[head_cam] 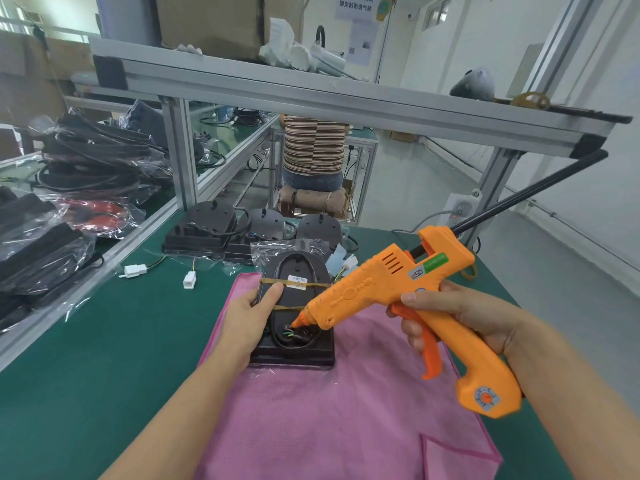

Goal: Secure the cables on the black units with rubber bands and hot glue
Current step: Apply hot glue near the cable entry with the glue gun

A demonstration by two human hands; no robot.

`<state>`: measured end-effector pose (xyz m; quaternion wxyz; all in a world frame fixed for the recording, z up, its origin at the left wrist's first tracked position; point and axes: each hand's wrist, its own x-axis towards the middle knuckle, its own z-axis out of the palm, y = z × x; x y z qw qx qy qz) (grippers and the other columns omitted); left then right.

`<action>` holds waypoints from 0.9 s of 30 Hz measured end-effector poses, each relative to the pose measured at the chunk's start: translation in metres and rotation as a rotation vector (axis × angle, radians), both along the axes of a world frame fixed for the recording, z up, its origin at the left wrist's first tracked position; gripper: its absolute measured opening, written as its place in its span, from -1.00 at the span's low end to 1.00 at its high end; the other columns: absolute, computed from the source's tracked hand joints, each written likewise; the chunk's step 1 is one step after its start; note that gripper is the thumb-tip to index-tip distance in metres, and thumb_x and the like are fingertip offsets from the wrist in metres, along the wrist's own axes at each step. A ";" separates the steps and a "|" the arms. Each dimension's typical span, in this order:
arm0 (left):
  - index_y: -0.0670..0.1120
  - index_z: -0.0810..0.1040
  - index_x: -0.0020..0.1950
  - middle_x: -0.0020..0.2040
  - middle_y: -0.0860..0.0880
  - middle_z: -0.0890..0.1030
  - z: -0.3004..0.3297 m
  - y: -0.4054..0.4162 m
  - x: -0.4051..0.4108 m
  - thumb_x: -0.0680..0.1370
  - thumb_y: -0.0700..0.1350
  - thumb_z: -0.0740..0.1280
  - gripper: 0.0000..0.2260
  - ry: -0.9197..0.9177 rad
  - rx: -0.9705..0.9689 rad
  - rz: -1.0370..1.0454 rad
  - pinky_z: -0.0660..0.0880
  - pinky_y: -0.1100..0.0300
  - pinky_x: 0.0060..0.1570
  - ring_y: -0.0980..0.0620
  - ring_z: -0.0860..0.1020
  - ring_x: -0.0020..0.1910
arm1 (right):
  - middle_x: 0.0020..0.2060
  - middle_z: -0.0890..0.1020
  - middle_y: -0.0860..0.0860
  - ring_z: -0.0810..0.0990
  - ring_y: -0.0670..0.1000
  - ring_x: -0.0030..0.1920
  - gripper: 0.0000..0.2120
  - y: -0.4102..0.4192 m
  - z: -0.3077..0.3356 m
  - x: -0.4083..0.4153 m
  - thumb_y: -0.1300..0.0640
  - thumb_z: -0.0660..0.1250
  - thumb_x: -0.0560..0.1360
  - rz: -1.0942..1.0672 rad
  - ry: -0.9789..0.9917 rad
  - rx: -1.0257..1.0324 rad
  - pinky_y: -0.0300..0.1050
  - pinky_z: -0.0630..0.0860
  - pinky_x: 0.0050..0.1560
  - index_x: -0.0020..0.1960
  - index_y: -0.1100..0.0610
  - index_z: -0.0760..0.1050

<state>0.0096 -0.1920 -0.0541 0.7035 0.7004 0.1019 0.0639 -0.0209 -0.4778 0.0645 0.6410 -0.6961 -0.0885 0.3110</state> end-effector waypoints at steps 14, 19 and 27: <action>-0.16 0.52 0.33 0.21 -0.09 0.62 0.002 -0.001 -0.002 0.56 0.09 0.32 -0.56 -0.011 0.024 0.012 0.44 0.21 0.15 -0.04 0.54 0.23 | -0.26 0.53 0.20 0.56 0.09 -0.31 -0.63 0.009 0.000 0.001 0.05 0.49 0.40 0.014 -0.003 -0.028 0.01 0.57 -0.16 0.10 0.25 0.57; -0.16 0.47 0.39 0.27 -0.08 0.58 0.000 0.000 0.000 0.56 0.10 0.32 -0.51 -0.006 0.015 0.000 0.44 0.15 0.27 0.03 0.54 0.23 | -0.27 0.56 0.19 0.57 0.09 -0.30 -0.59 0.008 0.000 0.003 0.02 0.54 0.36 0.029 0.001 -0.030 0.01 0.57 -0.16 0.11 0.21 0.58; -0.13 0.57 0.26 -0.13 0.17 0.67 -0.001 -0.002 0.000 0.57 0.04 0.33 -0.65 0.003 -0.001 0.018 0.41 0.53 -0.32 0.33 0.59 -0.23 | -0.31 0.56 0.17 0.57 0.10 -0.31 -0.64 0.005 0.004 0.000 -0.01 0.54 0.36 0.081 -0.010 -0.036 -0.01 0.57 -0.18 0.06 0.17 0.61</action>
